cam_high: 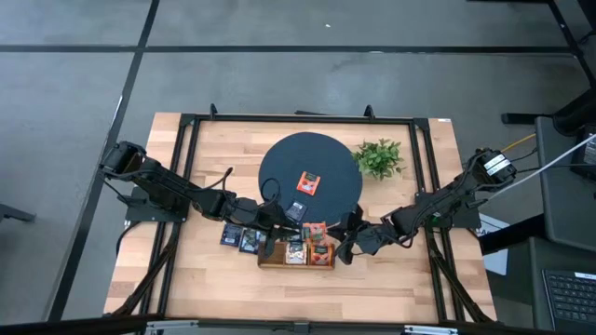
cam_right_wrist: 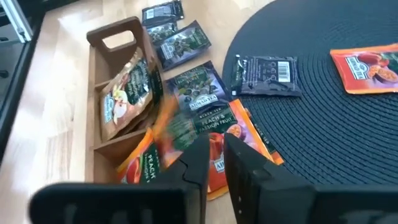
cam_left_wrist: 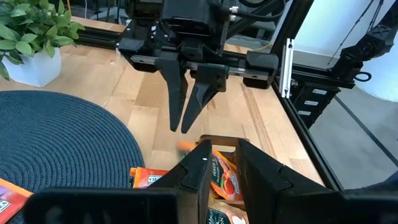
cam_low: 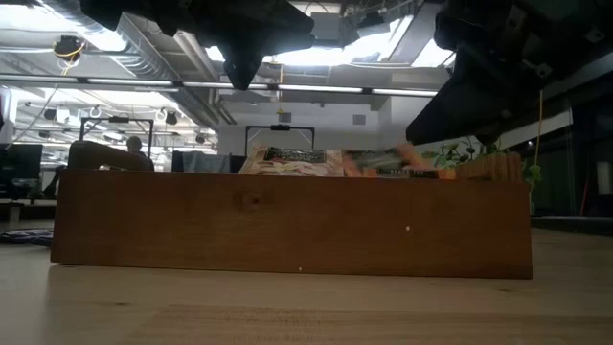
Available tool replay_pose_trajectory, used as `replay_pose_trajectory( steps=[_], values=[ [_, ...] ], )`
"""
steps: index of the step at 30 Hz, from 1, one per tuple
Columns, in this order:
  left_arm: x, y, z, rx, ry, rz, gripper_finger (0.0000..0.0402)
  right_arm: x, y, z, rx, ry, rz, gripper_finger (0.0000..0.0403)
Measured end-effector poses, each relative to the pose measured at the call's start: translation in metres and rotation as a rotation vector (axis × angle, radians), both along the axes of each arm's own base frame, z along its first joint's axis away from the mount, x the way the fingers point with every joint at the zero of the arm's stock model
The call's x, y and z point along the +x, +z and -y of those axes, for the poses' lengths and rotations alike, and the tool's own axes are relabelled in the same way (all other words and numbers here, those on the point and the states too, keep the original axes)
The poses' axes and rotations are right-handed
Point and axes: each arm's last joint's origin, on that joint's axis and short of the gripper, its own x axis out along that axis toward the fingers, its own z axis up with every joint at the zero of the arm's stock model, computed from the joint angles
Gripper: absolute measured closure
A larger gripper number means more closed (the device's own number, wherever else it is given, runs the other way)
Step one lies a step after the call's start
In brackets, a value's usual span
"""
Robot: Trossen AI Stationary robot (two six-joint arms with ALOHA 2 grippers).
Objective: Pick & Place Tea
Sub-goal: Adjust the orange tea bag in the right section of the wooden organizer
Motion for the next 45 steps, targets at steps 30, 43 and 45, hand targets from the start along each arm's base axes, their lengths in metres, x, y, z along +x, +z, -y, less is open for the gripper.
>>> replay_pose_trajectory(
  steps=[30,43,45],
  values=[
    [0.000,0.000,0.000,-0.003,0.001,-0.001,0.0333,0.023,0.008,0.031,0.050,0.418,-0.100,0.0253],
    [0.000,0.000,0.000,0.017,0.007,0.002,0.0333,0.028,0.009,0.051,0.111,0.456,-0.146,0.0248],
    [0.000,0.000,0.000,0.020,0.014,0.002,0.0333,0.029,0.008,0.051,0.111,0.455,-0.148,0.0254]
  ],
)
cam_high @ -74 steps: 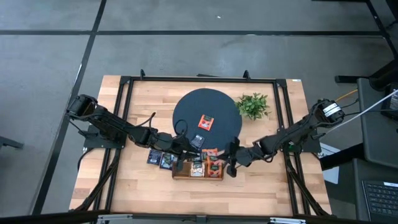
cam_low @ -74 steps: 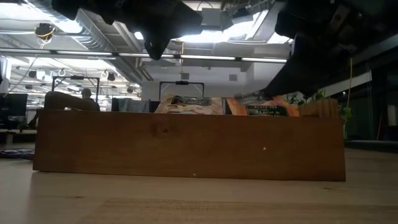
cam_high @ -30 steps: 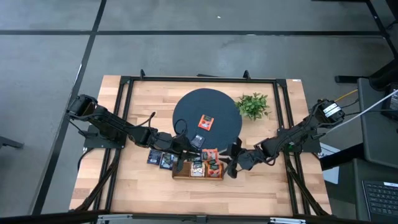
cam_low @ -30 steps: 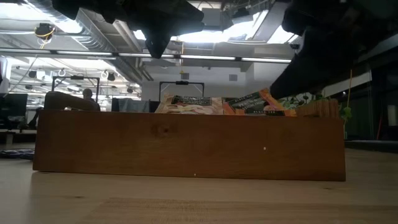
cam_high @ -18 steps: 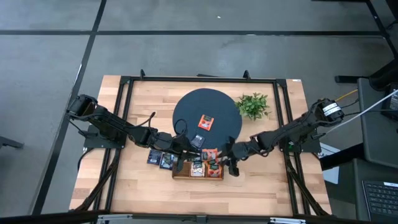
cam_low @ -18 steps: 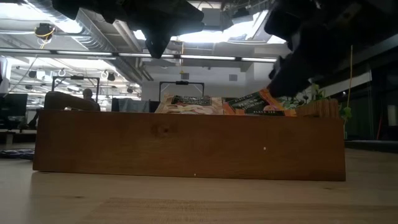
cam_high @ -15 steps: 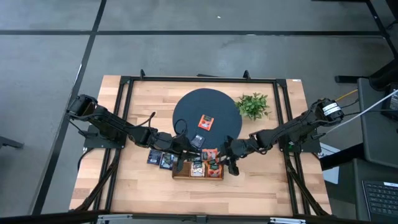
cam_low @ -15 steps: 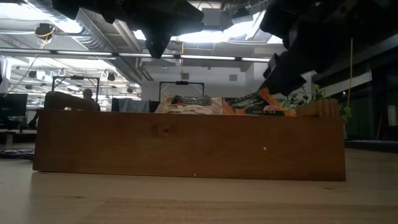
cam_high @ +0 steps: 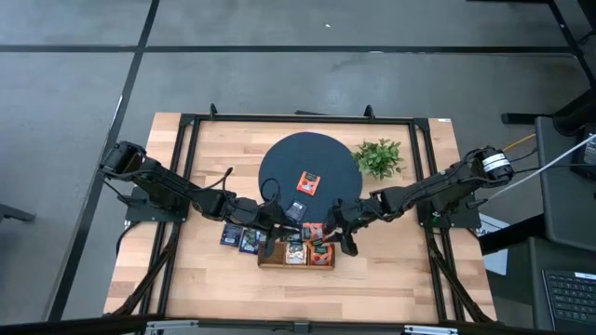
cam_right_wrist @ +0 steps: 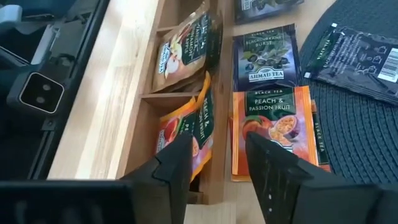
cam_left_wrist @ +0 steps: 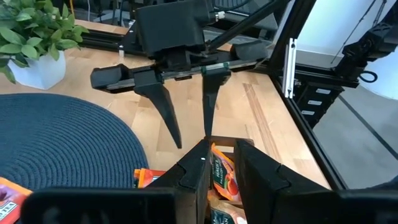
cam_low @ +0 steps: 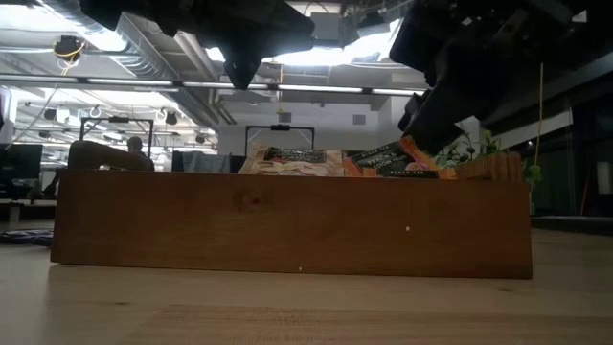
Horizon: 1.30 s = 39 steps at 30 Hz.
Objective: Pick & Place Tea
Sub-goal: Adjust the orange tea bag in the right section of the wooden organizer
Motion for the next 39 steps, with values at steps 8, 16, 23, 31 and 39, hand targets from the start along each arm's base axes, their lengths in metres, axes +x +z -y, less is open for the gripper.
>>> replay_pose_trajectory(
  steps=[8,16,23,31,39],
  values=[
    [0.000,0.000,0.000,0.010,0.002,0.000,0.0333,0.004,-0.011,-0.001,0.011,-0.006,-0.033,0.0313],
    [0.000,0.000,0.000,0.010,0.004,0.000,0.0333,0.005,-0.010,-0.003,0.004,0.008,-0.010,0.0395],
    [0.000,0.000,0.000,0.003,0.006,0.000,0.0333,0.004,-0.010,-0.004,0.039,-0.034,-0.033,0.0398],
    [0.000,0.000,0.000,-0.001,0.007,0.000,0.0333,-0.002,-0.007,-0.015,0.014,-0.103,-0.034,0.0399],
    [0.000,0.000,-0.001,0.006,0.030,0.002,0.0333,-0.007,-0.006,-0.028,-0.061,-0.182,-0.001,0.0401]
  ],
)
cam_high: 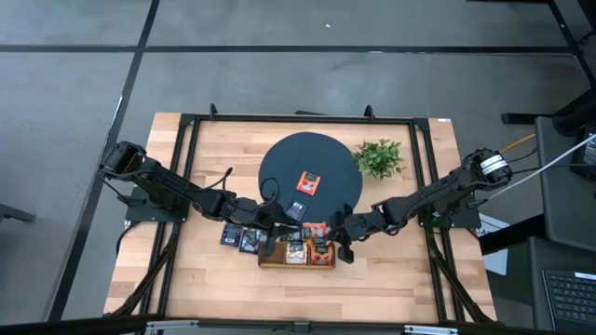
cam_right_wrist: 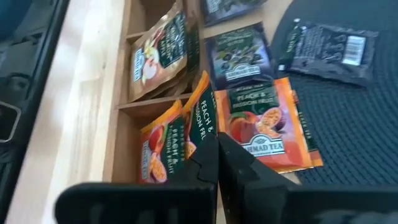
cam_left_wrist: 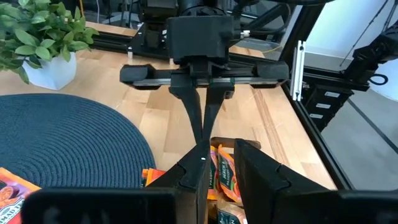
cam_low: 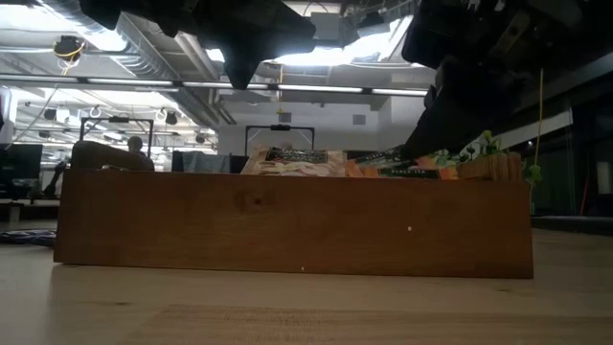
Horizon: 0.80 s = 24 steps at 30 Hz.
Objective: Pick & Place Tea
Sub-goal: Adjust the orange tea bag in the right section of the wooden organizer
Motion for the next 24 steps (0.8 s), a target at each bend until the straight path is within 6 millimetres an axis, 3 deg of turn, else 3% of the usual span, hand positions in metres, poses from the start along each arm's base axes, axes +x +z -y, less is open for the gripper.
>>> replay_pose_trajectory(
  steps=[18,24],
  values=[
    [0.000,0.000,0.001,0.000,0.000,0.001,0.0333,-0.009,0.000,-0.019,-0.005,-0.132,0.027,0.0401],
    [0.000,0.000,0.001,0.000,0.001,0.001,0.0333,-0.015,-0.003,-0.023,-0.040,-0.204,0.009,0.0378]
  ],
)
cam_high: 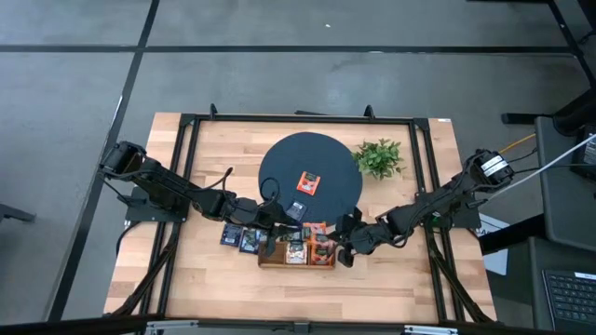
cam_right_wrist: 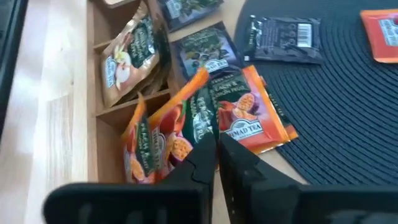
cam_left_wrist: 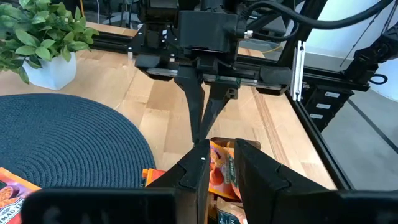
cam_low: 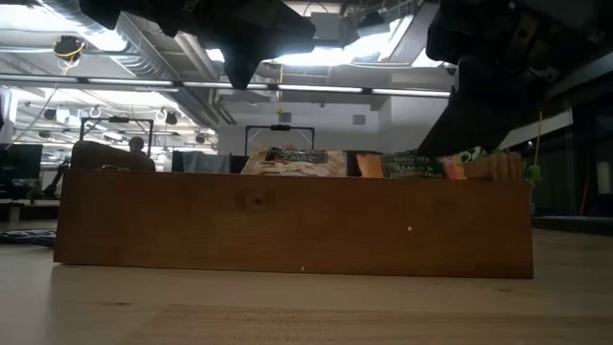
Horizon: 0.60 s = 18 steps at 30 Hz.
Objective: Pick & Place Tea
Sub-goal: Adjust the orange tea bag in the right section of the wooden organizer
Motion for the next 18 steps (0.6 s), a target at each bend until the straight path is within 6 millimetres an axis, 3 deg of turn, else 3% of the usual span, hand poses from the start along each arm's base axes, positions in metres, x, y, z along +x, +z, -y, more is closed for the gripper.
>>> replay_pose_trajectory(
  steps=[7,18],
  values=[
    [0.0000,0.0000,-0.0001,0.001,0.003,0.000,0.0333,-0.0017,-0.0005,-0.0016,-0.009,-0.008,-0.003,0.0339],
    [0.0000,0.0000,-0.0001,-0.006,0.006,0.000,0.0333,-0.0032,-0.0010,-0.0013,-0.046,0.051,-0.029,0.0243]
  ],
)
